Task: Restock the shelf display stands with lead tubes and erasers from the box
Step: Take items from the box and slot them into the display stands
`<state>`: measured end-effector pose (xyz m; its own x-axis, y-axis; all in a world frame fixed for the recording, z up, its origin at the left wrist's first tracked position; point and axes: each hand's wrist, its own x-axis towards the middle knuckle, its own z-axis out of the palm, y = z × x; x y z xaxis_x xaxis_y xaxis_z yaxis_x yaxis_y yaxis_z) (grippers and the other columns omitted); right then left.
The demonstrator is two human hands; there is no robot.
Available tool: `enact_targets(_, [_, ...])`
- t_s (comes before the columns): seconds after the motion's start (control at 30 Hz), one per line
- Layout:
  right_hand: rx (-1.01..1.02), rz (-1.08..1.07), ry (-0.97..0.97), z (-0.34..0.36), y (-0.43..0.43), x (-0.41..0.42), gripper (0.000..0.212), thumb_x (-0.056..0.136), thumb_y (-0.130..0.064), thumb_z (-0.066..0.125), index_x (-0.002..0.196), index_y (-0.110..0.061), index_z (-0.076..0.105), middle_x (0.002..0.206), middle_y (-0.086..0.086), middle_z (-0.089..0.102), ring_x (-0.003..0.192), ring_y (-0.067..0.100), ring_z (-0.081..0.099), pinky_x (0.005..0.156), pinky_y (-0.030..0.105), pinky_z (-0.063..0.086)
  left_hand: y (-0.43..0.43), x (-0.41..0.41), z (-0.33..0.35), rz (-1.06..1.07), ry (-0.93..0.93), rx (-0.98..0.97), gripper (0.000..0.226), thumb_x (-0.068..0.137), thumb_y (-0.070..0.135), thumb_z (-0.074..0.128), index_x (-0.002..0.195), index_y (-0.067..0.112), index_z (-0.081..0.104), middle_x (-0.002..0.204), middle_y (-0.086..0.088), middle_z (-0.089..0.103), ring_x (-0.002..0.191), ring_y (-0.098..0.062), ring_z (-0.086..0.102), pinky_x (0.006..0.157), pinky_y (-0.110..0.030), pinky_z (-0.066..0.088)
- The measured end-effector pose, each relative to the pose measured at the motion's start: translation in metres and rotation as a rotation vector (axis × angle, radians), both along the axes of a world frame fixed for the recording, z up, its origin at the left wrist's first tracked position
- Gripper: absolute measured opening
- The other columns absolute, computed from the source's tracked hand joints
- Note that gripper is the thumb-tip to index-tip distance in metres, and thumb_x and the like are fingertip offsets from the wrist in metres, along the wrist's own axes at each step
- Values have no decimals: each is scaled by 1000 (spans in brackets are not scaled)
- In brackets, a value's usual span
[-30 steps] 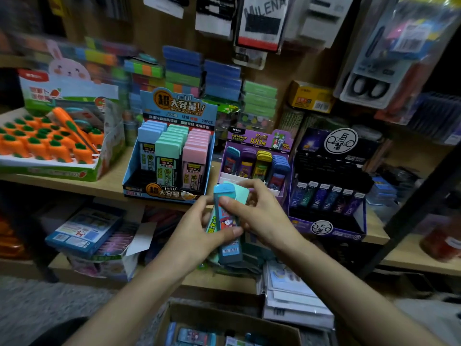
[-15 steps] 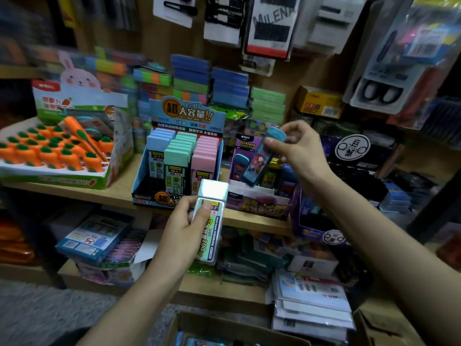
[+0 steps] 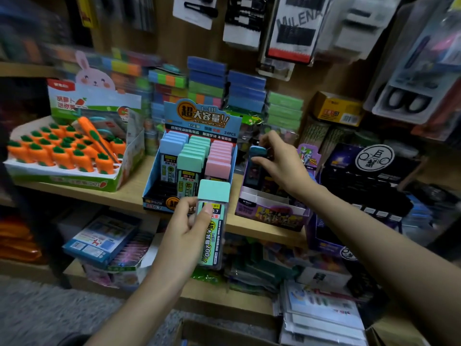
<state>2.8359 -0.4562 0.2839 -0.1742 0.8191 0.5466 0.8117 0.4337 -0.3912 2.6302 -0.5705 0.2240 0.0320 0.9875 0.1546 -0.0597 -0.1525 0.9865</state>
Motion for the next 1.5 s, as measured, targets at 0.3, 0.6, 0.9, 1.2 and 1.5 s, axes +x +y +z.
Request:
enact_targets(0.3, [62, -197, 72, -1, 20, -1, 32, 80, -24, 73, 85, -18, 42, 88, 3, 63, 77, 19, 56, 62, 31, 44, -3, -2, 2, 7, -20, -8, 8, 94, 32, 46, 99, 27, 51, 82, -12, 69, 80, -36, 66, 69, -48, 55])
enact_targets(0.6, [148, -217, -464, -16, 12, 7, 26, 85, -30, 65, 97, -8, 57, 104, 11, 53, 97, 28, 46, 78, 38, 38, -3, -2, 1, -17, -5, 7, 7, 95, 31, 46, 100, 28, 50, 83, -2, 71, 77, -23, 68, 62, -29, 56])
enact_targets(0.9, [-469, 324, 239, 6, -72, -53, 19, 97, -34, 46, 93, -23, 62, 81, -10, 60, 69, 0, 54, 60, 15, 41, -5, -4, -1, -52, 43, 52, 8, 95, 30, 47, 102, 28, 51, 84, 5, 71, 71, -7, 67, 56, -15, 51])
enact_targets(1.2, [-244, 225, 357, 28, -67, -68, 11, 89, -17, 63, 99, -14, 60, 97, 3, 66, 84, 14, 63, 67, 28, 52, 28, -52, -6, 183, 674, 251, 48, 83, 42, 63, 126, 30, 45, 124, 8, 50, 114, -6, 48, 89, -26, 41])
enact_targets(1.5, [35, 99, 16, 19, -38, -100, 21, 89, -24, 62, 108, -15, 60, 101, 6, 68, 81, 18, 62, 72, 33, 50, 54, -71, -27, 185, 1017, 296, 60, 90, 29, 59, 144, 24, 33, 142, 0, 40, 132, -18, 33, 106, -34, 30])
